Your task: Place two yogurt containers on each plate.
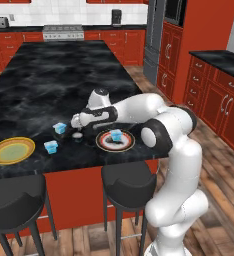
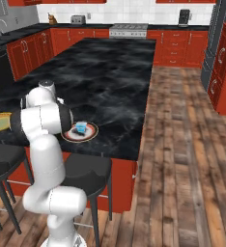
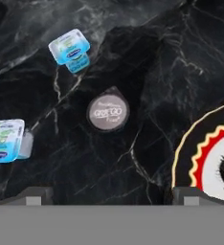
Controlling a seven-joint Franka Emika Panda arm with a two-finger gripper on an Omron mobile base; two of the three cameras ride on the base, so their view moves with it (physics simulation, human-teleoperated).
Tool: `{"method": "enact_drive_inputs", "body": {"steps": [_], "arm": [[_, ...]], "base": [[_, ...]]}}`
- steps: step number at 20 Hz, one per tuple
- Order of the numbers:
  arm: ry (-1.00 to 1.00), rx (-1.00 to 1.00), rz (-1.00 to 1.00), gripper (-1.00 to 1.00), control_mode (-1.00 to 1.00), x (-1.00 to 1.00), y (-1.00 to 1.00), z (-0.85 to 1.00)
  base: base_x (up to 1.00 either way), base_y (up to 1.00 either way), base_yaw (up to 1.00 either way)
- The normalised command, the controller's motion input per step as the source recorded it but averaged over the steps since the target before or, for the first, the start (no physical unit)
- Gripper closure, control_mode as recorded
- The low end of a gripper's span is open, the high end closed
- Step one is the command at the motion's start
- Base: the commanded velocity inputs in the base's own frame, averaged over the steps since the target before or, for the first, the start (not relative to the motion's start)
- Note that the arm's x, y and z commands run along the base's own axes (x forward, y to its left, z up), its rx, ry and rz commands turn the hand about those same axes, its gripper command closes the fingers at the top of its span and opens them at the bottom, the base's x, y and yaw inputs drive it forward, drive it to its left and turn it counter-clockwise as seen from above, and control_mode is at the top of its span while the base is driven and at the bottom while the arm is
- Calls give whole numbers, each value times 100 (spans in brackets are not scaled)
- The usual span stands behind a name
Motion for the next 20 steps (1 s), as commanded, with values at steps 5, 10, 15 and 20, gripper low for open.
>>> {"method": "enact_drive_inputs", "body": {"steps": [5, 10, 15, 20], "arm": [[0, -19, 1, -100, -100, 0, 44, -4], [-1, -11, 11, -100, -100, 13, 9, -8], [0, 0, 23, -100, -100, 35, 0, -15], [3, 0, 6, -100, -100, 23, -12, -10]], "base": [[0, 0, 0], [0, 0, 0], [0, 0, 0], [0, 0, 0]]}}
